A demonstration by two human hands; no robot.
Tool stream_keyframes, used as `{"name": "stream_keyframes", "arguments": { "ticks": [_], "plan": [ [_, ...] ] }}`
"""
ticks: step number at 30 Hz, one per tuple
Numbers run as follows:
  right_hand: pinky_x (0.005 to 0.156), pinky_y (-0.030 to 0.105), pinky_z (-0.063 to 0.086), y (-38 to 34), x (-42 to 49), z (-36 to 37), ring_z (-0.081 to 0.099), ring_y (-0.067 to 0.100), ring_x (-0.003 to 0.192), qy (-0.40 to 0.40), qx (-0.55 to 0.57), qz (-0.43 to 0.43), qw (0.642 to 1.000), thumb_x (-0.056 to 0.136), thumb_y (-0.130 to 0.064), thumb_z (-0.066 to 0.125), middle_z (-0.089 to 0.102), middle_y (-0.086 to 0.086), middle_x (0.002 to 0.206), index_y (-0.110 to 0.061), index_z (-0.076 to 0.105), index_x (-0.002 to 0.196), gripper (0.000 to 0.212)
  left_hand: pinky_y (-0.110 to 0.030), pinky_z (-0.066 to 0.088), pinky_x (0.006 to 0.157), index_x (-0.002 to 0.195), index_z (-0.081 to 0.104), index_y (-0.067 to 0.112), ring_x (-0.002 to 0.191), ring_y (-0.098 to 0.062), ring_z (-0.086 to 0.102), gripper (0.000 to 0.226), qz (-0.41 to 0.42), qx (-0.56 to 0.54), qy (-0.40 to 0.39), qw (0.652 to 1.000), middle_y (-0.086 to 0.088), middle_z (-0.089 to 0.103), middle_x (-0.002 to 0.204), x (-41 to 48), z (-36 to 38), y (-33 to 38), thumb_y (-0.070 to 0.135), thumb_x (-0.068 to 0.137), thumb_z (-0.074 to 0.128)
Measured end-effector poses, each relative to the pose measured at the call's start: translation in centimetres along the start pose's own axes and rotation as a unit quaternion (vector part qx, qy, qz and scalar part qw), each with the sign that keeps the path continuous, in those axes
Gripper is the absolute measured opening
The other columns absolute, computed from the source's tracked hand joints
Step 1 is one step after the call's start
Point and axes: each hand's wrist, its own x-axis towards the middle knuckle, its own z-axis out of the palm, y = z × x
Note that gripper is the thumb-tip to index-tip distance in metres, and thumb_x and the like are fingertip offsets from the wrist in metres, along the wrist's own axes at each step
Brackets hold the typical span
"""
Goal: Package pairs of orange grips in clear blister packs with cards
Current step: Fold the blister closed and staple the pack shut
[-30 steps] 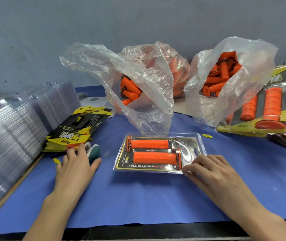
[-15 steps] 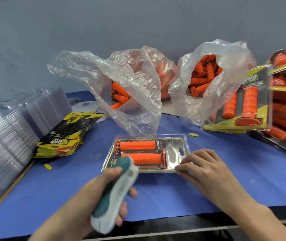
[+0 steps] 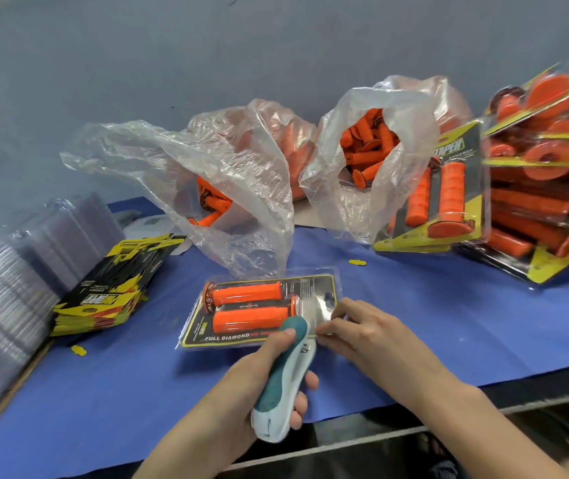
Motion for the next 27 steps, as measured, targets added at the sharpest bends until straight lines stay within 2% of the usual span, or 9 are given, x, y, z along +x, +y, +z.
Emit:
{"name": "stream_keyframes", "arguments": {
  "ticks": [3,6,14,21,27],
  "plan": [
    [0.059,0.024,0.049,0.0,-0.1,-0.3,0.062,0.017,0.067,-0.004,0.04,0.017,0.999,0.081,-0.019,0.081,0.06,0.0,0.082,-0.018,0.073,0.086,0.009,-0.026,0.045,0.045,0.114,0.065,0.001,0.052,-0.023,0.052,0.061,-0.003,-0.007,0.011,1.0,-0.018,0.063,0.083,0.2,0.9,0.2,0.051,0.079,0.063],
    [0.064,0.018,0.042,0.0,-0.3,-0.7,0.06,0.013,0.071,-0.02,0.073,0.032,0.997,0.078,-0.013,0.081,0.062,0.0,0.087,-0.017,0.071,0.087,0.014,-0.025,0.045,0.044,0.109,0.068,0.003,0.052,-0.022,0.052,0.052,-0.005,-0.018,0.013,1.0,-0.018,0.063,0.083,0.4,1.4,0.2,0.049,0.085,0.062],
    [0.063,0.021,0.048,0.0,-0.3,-1.3,0.062,0.012,0.073,-0.051,0.107,0.045,0.992,0.083,-0.015,0.077,0.063,-0.002,0.09,-0.017,0.07,0.089,0.009,-0.026,0.046,0.043,0.106,0.069,0.002,0.052,-0.022,0.054,0.057,0.012,-0.024,0.034,0.999,-0.018,0.064,0.08,1.6,1.9,0.3,0.051,0.076,0.067],
    [0.061,0.016,0.041,0.0,-0.3,-1.0,0.057,0.009,0.07,-0.044,0.105,0.041,0.993,0.082,-0.014,0.078,0.061,-0.003,0.089,-0.017,0.071,0.087,0.009,-0.026,0.047,0.044,0.104,0.071,0.005,0.053,-0.021,0.055,0.051,0.017,-0.031,0.029,0.999,-0.016,0.065,0.081,1.8,1.9,0.1,0.05,0.082,0.065],
    [0.057,0.021,0.045,-0.1,-0.4,-1.0,0.059,0.013,0.066,-0.048,0.088,0.038,0.994,0.083,-0.017,0.077,0.061,-0.001,0.087,-0.018,0.073,0.089,0.007,-0.025,0.048,0.044,0.097,0.073,0.006,0.053,-0.022,0.056,0.048,0.016,-0.048,0.033,0.998,-0.017,0.066,0.081,1.7,2.0,-0.1,0.05,0.078,0.068]
  ]
}}
